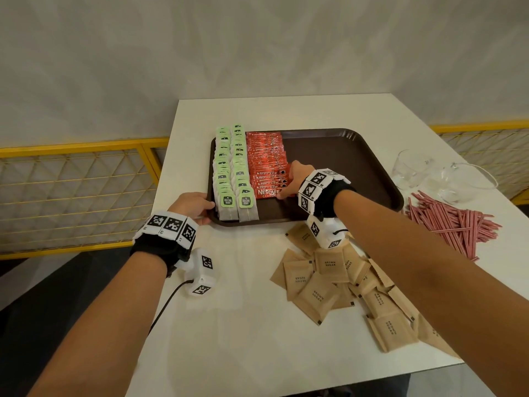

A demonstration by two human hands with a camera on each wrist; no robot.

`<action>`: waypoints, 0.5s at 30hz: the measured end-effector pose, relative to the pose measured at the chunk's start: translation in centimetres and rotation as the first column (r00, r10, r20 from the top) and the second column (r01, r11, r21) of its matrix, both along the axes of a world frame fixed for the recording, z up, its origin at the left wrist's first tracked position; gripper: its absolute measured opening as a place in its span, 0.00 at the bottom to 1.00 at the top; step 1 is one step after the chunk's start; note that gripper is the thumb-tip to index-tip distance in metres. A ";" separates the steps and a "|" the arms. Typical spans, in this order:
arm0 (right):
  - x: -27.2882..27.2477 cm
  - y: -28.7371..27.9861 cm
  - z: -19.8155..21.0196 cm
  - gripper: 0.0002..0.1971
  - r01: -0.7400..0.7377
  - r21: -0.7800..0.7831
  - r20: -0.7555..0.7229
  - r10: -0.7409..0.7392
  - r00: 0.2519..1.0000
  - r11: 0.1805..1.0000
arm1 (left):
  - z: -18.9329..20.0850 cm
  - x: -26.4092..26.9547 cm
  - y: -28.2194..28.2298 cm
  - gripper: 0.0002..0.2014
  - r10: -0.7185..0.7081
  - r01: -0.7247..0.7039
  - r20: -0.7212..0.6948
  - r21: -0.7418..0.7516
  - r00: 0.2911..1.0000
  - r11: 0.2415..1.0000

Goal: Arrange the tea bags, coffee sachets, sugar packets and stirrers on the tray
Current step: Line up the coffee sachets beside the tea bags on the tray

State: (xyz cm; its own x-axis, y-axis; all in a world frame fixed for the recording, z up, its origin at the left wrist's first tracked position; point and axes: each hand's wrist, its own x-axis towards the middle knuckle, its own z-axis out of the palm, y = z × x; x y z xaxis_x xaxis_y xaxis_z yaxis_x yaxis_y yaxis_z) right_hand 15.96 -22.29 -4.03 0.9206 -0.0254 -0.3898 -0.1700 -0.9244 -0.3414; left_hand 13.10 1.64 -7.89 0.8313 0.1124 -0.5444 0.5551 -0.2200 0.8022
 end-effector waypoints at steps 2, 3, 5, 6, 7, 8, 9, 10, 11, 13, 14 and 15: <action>0.0 0.2 -0.1 0.39 0.016 -0.002 0.010 -0.016 1.000 1.000 | -0.1 0.0 0.0 0.16 0.004 -0.004 0.007 -0.003 1.000 1.000; 0.0 0.3 -0.1 0.40 0.025 -0.003 0.011 -0.025 1.000 1.000 | -0.2 0.0 0.0 0.16 0.005 -0.005 0.008 -0.003 1.000 1.000; 0.1 0.2 -0.2 0.42 0.046 0.000 0.009 -0.046 0.999 0.999 | -0.3 0.1 0.0 0.15 0.003 -0.003 0.008 0.001 1.000 1.000; 0.0 0.1 -0.2 0.43 0.054 0.006 0.005 -0.054 0.999 0.999 | -0.2 0.0 0.1 0.15 0.003 -0.003 0.009 0.005 1.000 1.000; 0.0 0.0 -0.2 0.44 0.062 0.017 0.002 -0.062 0.998 0.998 | -0.2 0.0 0.1 0.15 0.004 -0.004 0.008 0.007 1.000 1.000; 0.0 -0.1 -0.2 0.45 0.071 0.027 -0.001 -0.071 0.997 0.997 | -0.3 0.1 0.1 0.16 0.005 -0.005 0.006 0.006 1.000 1.000; 0.0 -0.2 -0.2 0.45 0.079 0.034 -0.005 -0.079 0.997 0.996 | -0.3 0.1 0.2 0.16 0.007 -0.007 0.005 0.003 1.000 1.000; 0.0 -0.3 -0.2 0.46 0.084 0.035 -0.008 -0.084 0.996 0.996 | -0.3 0.1 0.2 0.16 0.009 -0.009 0.006 -0.001 1.000 1.000; 0.0 -0.4 -0.2 0.46 0.088 0.038 -0.011 -0.087 0.996 0.995 | -0.2 0.1 0.1 0.16 0.013 -0.013 0.007 -0.005 1.000 1.000; 0.1 -0.7 -0.3 0.47 0.102 0.064 -0.018 -0.101 0.995 0.993 | -0.3 0.1 0.2 0.16 0.018 -0.017 0.010 -0.010 1.000 1.000; 0.1 -0.8 -0.3 0.47 0.112 0.085 -0.016 -0.112 0.994 0.990 | -0.4 0.1 0.1 0.16 0.020 -0.020 0.012 -0.013 1.000 1.000; 0.1 -1.0 -0.4 0.47 0.126 0.112 -0.004 -0.126 0.992 0.986 | -0.4 0.1 0.2 0.15 0.025 -0.024 0.013 -0.015 1.000 1.000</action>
